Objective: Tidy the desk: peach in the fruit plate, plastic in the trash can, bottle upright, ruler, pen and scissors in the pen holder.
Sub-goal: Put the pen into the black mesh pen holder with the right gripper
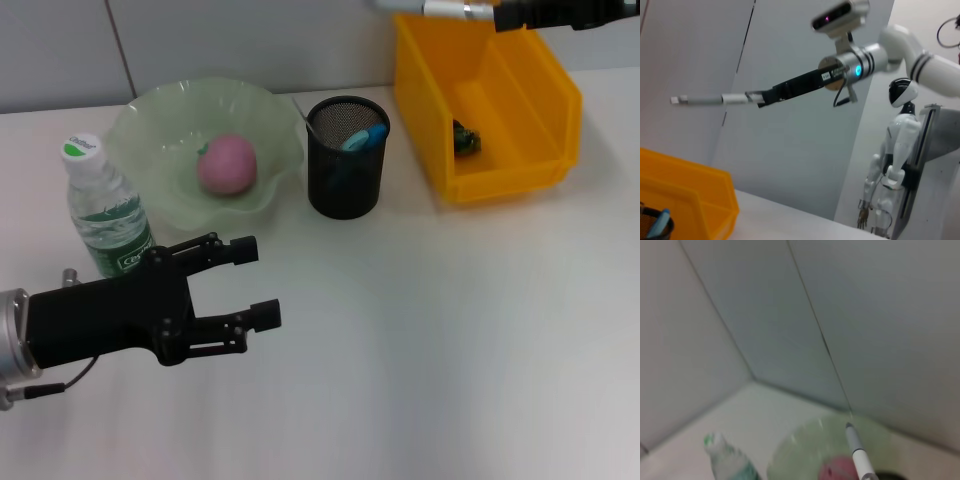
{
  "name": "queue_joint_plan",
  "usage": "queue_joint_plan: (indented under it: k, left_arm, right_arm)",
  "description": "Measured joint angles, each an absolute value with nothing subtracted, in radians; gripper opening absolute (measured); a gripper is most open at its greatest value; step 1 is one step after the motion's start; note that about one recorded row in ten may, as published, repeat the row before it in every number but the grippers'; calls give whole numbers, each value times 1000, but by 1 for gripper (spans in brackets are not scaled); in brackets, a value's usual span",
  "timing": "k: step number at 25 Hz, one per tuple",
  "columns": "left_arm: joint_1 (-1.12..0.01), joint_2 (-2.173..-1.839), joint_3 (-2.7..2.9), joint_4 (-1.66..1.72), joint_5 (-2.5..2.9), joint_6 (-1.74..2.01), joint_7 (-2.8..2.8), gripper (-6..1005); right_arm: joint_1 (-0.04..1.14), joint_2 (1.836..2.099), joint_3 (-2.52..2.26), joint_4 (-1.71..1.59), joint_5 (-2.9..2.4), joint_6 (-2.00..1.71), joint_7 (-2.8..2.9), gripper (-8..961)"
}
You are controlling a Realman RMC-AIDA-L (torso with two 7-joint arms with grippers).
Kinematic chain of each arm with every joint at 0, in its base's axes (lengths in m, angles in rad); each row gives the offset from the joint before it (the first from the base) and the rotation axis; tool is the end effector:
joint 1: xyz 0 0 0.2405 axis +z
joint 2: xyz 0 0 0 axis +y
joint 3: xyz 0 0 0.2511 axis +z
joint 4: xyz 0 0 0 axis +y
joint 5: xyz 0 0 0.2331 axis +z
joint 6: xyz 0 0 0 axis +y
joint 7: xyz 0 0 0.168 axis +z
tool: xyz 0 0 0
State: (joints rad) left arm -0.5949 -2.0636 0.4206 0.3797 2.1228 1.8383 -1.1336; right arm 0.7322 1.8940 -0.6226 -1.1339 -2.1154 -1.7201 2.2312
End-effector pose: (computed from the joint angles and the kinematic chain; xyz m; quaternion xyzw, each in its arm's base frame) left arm -0.2403 0.3102 -0.0330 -0.9150 -0.1581 -0.3698 0.0311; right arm 0.1673 0.4249 0.1466 -0.9082 0.3287 0.1875 0.1785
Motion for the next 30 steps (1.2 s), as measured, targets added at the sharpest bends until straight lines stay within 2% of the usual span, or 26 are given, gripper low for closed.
queue_joint_plan:
  k: [2, 4, 9, 11, 22, 30]
  left_arm:
    - [-594, -2063, 421, 391, 2124, 1837, -1132, 861]
    - [-594, -2063, 421, 397, 2127, 1836, -1131, 861]
    - [-596, -2063, 426, 408, 2129, 1829, -1130, 862]
    - [-596, -2063, 429, 417, 2129, 1827, -1133, 862]
    - [-597, -2068, 434, 410, 2130, 1820, -1138, 862]
    - [-593, -2070, 434, 400, 2130, 1810, -1139, 862]
  right_arm:
    - [800, 1867, -634, -1131, -2219, -1763, 2302, 153]
    - [863, 1855, -640, -1120, -2318, -1790, 2341, 154]
    - [1034, 1850, -700, -1010, -2557, -1803, 2365, 156]
    - [1057, 1850, -713, -990, -2579, -1796, 2366, 157]
    - [1177, 1866, -868, -862, -2672, -1664, 2407, 161]
    - [1240, 1910, -888, -749, -2770, -1546, 2413, 165]
